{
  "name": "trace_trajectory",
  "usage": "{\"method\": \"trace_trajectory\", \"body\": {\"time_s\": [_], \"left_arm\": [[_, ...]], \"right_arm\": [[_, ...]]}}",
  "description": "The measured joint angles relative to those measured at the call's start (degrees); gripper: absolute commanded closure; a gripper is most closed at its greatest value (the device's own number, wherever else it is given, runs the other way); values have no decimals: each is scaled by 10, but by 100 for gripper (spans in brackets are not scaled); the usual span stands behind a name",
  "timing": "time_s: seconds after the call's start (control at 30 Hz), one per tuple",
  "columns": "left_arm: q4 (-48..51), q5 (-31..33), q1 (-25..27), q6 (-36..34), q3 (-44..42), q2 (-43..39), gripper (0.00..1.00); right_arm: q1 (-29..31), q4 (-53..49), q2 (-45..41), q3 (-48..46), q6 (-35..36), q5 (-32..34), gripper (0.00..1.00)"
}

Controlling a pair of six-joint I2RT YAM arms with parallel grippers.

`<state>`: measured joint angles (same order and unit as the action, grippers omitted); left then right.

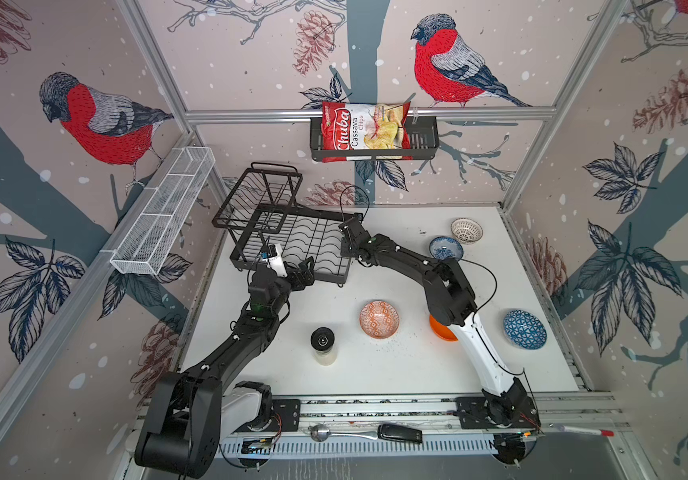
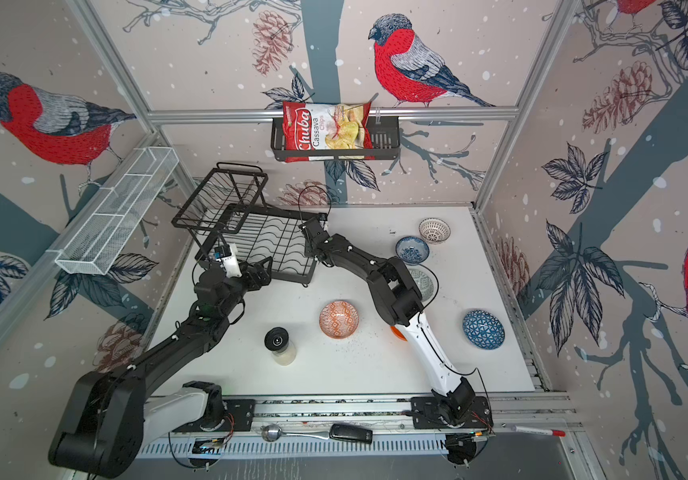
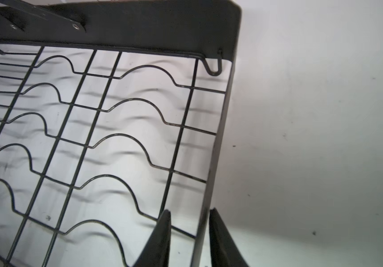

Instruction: Load the bowls into the dish rack

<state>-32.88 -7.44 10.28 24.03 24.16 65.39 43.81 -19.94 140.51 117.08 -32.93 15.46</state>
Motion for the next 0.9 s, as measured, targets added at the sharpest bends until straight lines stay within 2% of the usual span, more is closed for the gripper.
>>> {"method": "trace_trajectory", "body": {"time_s": [0.13,0.4,0.63,0.7,0.9], "left_arm": [[-12,-13,1,0,0,-2,3],[-23,-60,10,0,6,14,3],[-26,-71,12,-2,12,25,3],[-26,-79,12,-3,17,34,3],[-28,-106,30,-7,31,58,3]], "right_arm": [[-14,0,-22,-33,0,8,76],[-45,6,-86,-126,14,10,86],[-67,40,-147,-214,49,8,86],[-72,45,-155,-227,60,8,90],[-92,61,-172,-256,76,7,91]]}}
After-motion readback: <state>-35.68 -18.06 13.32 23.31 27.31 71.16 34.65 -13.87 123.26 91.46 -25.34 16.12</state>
